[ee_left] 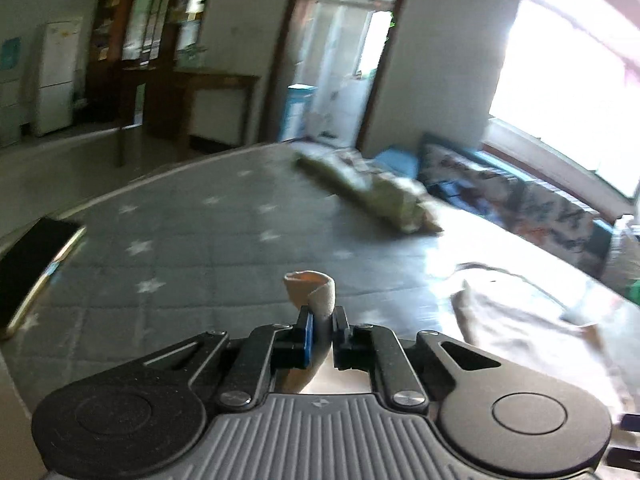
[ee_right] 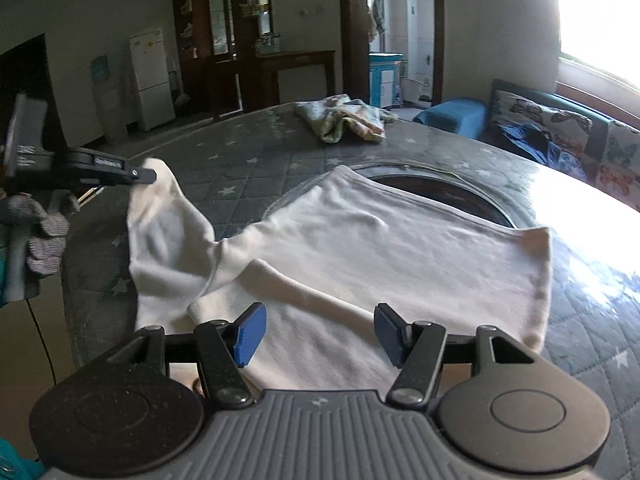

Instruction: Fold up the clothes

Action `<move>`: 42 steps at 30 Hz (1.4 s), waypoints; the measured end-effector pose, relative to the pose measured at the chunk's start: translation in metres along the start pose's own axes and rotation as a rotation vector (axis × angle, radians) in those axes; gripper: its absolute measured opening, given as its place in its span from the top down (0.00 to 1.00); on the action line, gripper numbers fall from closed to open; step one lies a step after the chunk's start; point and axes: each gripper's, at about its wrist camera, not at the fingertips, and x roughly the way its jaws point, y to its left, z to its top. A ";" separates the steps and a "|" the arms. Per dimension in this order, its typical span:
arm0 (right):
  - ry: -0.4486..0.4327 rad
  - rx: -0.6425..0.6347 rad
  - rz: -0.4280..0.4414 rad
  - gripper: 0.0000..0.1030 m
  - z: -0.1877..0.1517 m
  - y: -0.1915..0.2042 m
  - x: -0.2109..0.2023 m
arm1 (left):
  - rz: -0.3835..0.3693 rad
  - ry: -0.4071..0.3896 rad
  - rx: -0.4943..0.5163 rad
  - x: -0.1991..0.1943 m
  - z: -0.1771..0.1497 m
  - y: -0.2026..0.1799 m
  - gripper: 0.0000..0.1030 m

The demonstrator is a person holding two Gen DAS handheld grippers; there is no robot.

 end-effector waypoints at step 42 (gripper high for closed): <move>-0.080 0.216 -0.151 0.41 -0.021 -0.067 -0.052 | -0.544 0.211 0.298 -0.028 -0.075 -0.159 0.67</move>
